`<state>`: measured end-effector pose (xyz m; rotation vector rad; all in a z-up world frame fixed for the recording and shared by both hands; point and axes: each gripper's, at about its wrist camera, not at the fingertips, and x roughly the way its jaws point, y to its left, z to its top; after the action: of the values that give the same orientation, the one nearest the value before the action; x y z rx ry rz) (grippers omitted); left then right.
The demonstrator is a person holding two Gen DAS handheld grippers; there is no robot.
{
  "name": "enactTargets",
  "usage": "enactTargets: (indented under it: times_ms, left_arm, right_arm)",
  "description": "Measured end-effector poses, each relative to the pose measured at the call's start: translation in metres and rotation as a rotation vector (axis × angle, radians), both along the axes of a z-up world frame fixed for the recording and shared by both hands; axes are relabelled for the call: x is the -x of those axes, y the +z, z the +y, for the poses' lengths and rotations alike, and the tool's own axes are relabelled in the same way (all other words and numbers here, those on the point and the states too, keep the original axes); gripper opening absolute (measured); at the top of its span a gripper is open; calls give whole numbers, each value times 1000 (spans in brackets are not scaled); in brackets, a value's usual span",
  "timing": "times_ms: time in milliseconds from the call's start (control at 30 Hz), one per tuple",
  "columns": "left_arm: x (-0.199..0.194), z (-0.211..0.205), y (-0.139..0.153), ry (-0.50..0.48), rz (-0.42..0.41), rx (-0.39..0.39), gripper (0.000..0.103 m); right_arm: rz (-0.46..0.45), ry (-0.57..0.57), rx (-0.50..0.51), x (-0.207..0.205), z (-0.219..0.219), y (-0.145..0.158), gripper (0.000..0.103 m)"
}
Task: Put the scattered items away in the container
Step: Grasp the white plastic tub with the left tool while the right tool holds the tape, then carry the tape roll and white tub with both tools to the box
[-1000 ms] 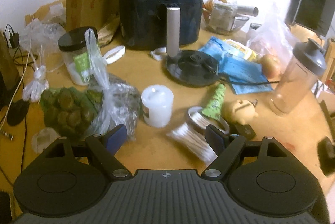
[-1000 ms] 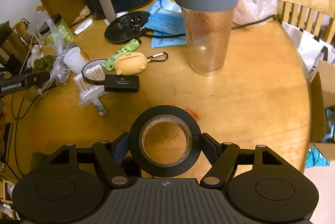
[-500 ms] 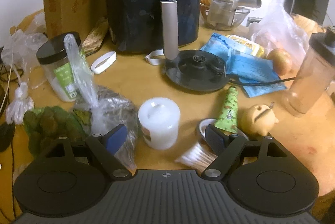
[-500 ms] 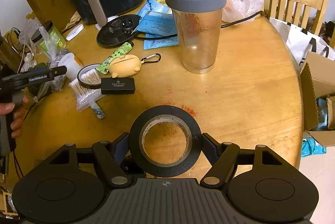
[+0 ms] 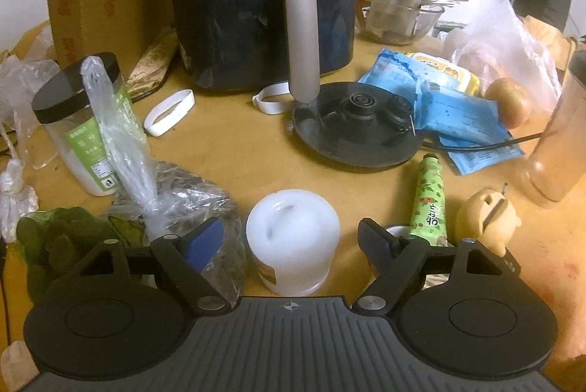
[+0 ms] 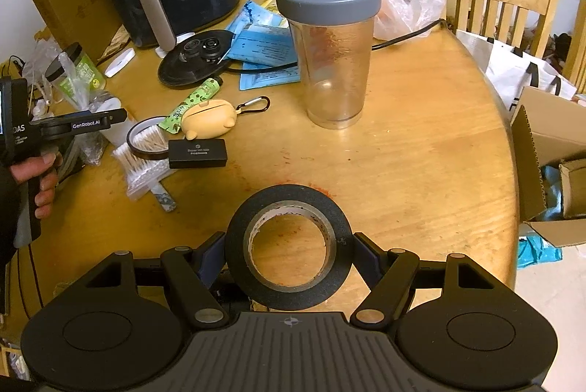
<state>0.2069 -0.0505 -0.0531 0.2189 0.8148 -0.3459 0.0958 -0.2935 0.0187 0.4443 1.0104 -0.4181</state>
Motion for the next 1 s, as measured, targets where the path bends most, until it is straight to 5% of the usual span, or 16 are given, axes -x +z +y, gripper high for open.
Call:
enactTargets:
  times_ms: [67, 100, 400, 1000]
  left_arm:
    - [-3, -1, -2, -2, 3, 4, 68]
    - [-4, -1, -3, -4, 10, 7, 53]
    - [1, -3, 1, -26, 9, 4, 53]
    - [54, -2, 61, -6, -21, 80, 52]
  right_arm:
    - [1, 0, 3, 0, 0, 0, 75]
    - [2, 0, 5, 0, 1, 0, 75]
    - [-11, 11, 12, 2, 1, 2, 75]
    - [-52, 89, 24, -4, 1, 13, 75]
